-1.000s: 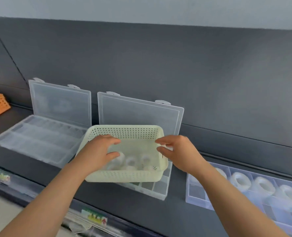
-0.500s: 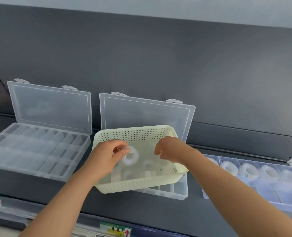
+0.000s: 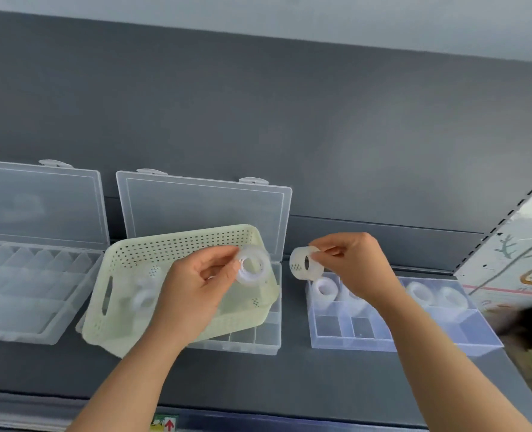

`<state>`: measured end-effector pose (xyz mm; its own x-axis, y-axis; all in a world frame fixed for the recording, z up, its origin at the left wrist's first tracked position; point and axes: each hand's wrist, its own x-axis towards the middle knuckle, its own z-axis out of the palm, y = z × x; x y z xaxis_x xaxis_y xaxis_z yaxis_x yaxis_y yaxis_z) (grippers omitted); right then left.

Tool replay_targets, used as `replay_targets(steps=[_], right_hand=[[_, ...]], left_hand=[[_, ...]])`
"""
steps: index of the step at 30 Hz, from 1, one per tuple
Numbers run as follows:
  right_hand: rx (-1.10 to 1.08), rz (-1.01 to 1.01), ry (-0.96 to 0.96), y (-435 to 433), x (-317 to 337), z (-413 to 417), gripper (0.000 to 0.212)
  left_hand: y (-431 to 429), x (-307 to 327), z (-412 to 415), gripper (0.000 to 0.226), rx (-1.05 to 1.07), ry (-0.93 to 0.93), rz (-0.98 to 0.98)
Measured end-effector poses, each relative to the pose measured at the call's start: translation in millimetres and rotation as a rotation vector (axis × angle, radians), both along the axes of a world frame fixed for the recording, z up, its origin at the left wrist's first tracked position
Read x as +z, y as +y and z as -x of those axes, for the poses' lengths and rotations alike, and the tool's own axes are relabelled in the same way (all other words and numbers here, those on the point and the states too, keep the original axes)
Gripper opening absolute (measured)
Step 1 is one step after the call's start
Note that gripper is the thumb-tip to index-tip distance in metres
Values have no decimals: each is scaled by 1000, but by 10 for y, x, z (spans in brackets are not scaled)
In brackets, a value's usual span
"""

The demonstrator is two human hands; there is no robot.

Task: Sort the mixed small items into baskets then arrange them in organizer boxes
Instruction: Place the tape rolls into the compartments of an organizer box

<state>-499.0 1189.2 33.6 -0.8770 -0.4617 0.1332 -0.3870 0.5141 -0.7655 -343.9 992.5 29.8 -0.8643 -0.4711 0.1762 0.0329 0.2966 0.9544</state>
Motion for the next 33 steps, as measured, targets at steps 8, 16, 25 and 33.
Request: replay_targets(steps=[8, 16, 25, 33], right_hand=[[-220, 116, -180, 1149, -153, 194, 13], [-118, 93, -211, 1368, -384, 318, 12], [-36, 8, -217, 1299, -511, 443, 11], [109, -84, -180, 1008, -654, 420, 10]], left_hand=[[1134, -457, 644, 24, -121, -99, 396], [1297, -822, 906, 25, -157, -311, 756], [1329, -920, 988, 20, -192, -401, 903], [1255, -1006, 795, 17, 13, -277, 576]])
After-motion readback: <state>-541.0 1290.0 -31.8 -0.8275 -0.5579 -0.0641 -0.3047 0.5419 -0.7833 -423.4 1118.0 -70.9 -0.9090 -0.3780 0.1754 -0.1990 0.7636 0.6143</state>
